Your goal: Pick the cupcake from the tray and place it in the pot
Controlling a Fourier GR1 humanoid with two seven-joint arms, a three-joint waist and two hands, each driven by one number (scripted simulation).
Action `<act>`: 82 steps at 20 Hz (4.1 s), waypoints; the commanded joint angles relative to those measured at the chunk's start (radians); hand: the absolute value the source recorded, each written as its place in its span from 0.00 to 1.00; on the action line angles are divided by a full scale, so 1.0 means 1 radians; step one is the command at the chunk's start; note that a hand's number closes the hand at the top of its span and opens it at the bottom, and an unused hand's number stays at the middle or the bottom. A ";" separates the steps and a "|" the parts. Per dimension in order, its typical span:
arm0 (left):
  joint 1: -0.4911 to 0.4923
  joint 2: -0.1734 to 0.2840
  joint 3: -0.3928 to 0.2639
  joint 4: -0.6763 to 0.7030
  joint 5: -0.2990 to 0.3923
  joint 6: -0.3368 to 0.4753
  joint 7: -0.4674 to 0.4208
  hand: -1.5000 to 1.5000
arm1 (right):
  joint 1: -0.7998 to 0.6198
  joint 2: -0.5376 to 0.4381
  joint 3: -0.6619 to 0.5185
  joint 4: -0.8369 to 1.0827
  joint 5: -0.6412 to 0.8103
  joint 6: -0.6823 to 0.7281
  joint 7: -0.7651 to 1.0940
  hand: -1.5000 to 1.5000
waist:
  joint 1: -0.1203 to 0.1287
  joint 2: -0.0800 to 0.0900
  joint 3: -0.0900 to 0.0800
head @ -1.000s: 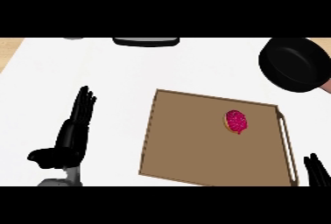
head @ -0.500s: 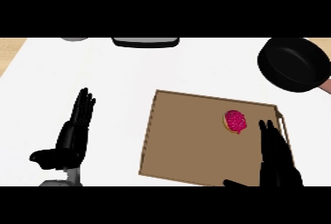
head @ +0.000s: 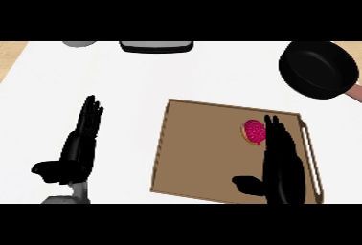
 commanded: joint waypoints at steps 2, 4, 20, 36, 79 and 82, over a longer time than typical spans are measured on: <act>0.003 -0.028 -0.013 -0.070 -0.029 0.023 0.073 0.50 | 0.012 -0.017 -0.026 0.016 -0.014 -0.009 -0.027 0.00 | -0.003 -0.001 0.000; -0.035 -0.036 0.026 0.040 -0.010 -0.006 -0.019 0.50 | -0.020 0.005 0.014 0.075 0.022 -0.048 0.014 0.00 | -0.004 -0.001 0.000; -0.037 -0.004 0.074 -0.013 0.002 -0.054 0.059 0.50 | -0.105 -0.025 -0.047 0.285 0.110 -0.277 -0.116 1.00 | -0.002 0.000 0.000; 0.008 -0.054 -0.004 -0.012 -0.043 -0.063 0.006 0.50 | -0.227 -0.243 0.199 0.249 -0.119 0.179 -0.623 1.00 | 0.059 0.009 -0.001; 0.006 -0.044 0.038 -0.034 -0.042 -0.083 0.038 0.50 | -0.898 -0.656 -0.643 1.021 -0.378 0.131 -1.136 1.00 | 0.037 0.012 0.001; -0.027 -0.066 0.045 0.053 -0.071 -0.058 -0.048 0.50 | -0.926 -0.650 -0.613 1.148 -0.347 0.122 -1.183 1.00 | 0.030 0.013 0.001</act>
